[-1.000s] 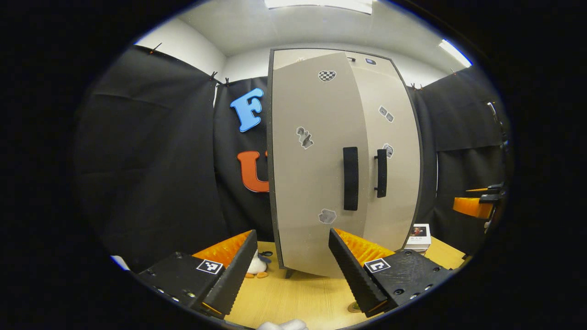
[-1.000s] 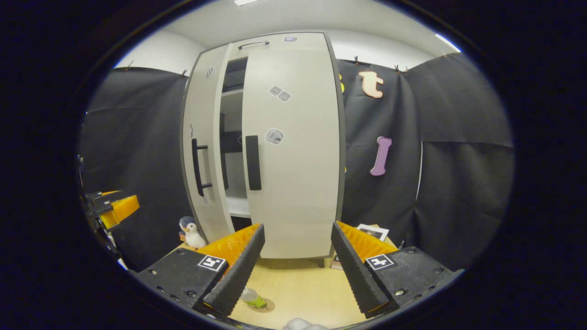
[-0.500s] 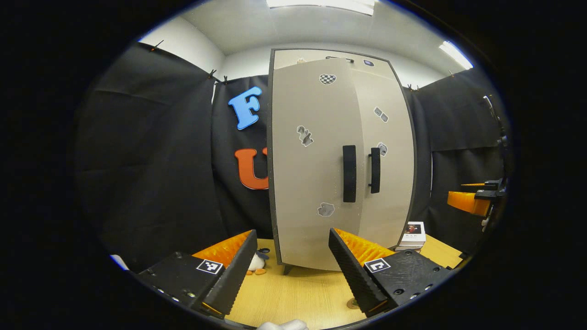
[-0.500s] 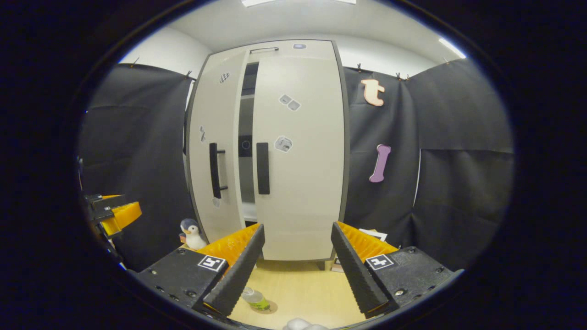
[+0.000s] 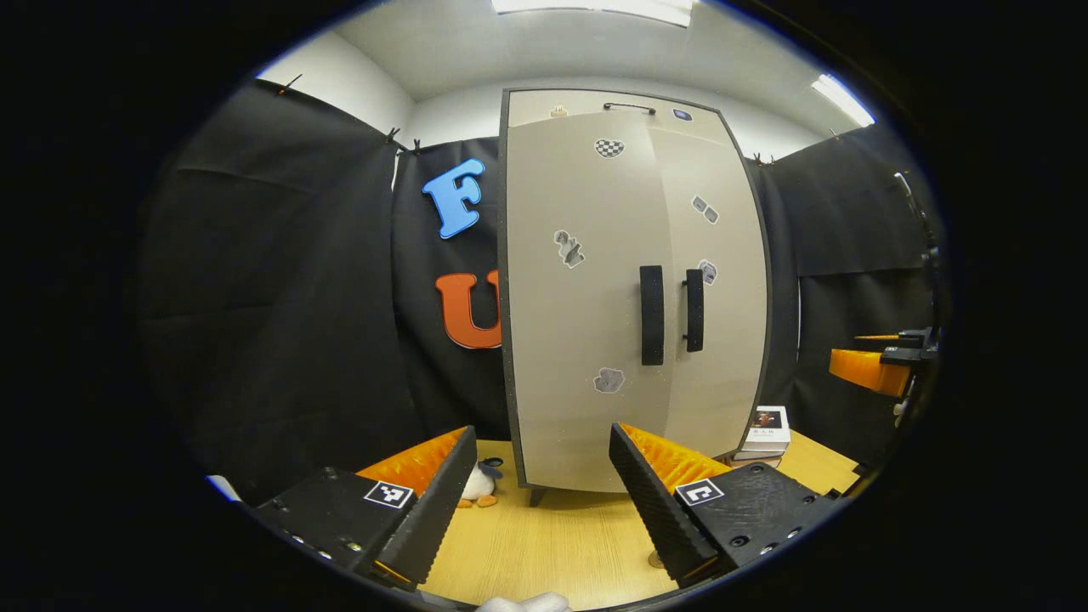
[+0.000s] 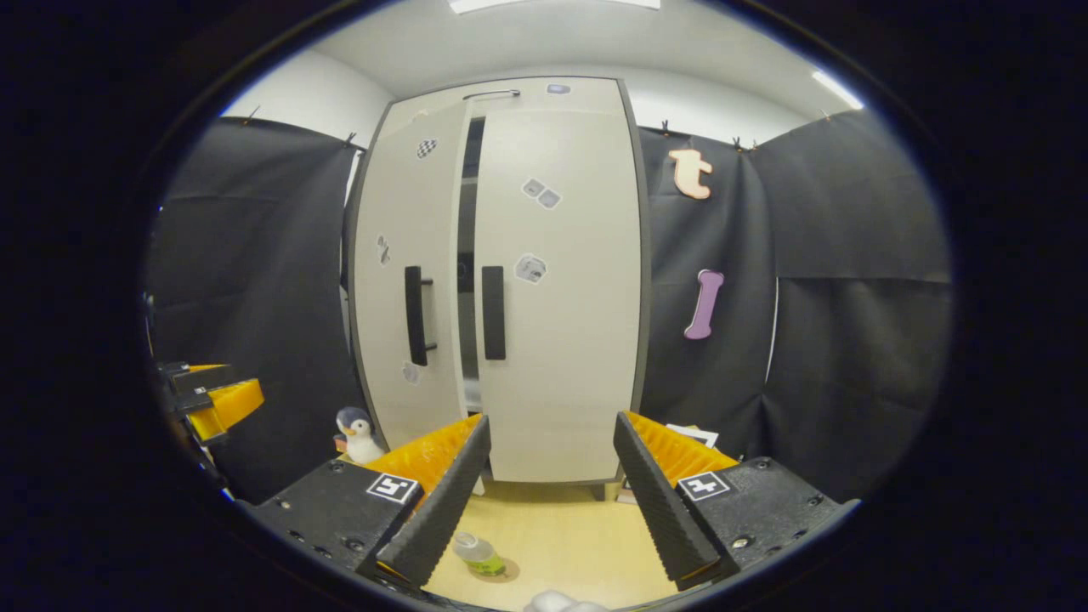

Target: Grasp the bottle in the cabinet with the left hand and place it on the coaster, then close the right door with the right hand and the left door with the left hand.

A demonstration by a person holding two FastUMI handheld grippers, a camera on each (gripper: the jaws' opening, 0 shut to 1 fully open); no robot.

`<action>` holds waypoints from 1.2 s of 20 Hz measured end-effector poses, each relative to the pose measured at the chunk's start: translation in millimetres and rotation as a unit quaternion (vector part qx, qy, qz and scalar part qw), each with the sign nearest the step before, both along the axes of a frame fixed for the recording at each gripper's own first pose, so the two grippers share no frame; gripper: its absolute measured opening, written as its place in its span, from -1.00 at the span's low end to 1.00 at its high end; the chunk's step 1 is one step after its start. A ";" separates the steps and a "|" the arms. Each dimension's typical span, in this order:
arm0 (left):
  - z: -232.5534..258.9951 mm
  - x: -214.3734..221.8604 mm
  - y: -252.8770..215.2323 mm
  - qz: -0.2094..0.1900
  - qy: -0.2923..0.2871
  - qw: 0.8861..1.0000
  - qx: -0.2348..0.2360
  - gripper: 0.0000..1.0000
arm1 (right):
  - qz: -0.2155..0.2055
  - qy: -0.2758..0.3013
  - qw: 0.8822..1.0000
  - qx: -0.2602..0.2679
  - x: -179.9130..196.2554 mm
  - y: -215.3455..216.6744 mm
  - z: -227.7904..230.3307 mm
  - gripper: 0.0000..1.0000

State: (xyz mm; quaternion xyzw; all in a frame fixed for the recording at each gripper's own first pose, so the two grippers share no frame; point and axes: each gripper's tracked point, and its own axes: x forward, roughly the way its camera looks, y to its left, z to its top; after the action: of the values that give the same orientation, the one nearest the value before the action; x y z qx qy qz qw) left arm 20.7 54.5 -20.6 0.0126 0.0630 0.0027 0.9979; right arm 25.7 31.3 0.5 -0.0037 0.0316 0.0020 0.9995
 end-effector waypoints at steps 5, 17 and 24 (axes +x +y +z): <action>-3.2 -2.9 3.1 0.003 0.004 1.000 -0.004 0.92 | 0.000 0.002 1.000 0.002 -2.3 2.5 -3.3 0.87; -3.2 -5.8 10.5 0.009 0.002 1.000 -0.006 0.92 | 0.002 -0.001 1.000 -0.004 -3.4 8.5 -2.5 0.92; -3.9 -3.9 8.2 0.005 0.003 1.000 -0.007 0.92 | 0.004 0.001 1.000 -0.008 -2.8 9.5 -2.3 0.92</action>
State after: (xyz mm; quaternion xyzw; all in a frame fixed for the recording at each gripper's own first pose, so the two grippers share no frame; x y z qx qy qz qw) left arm 16.8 62.8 -24.5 0.0055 0.0662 0.0075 0.9978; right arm 23.0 40.8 -1.9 -0.0116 0.0323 0.0057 0.9994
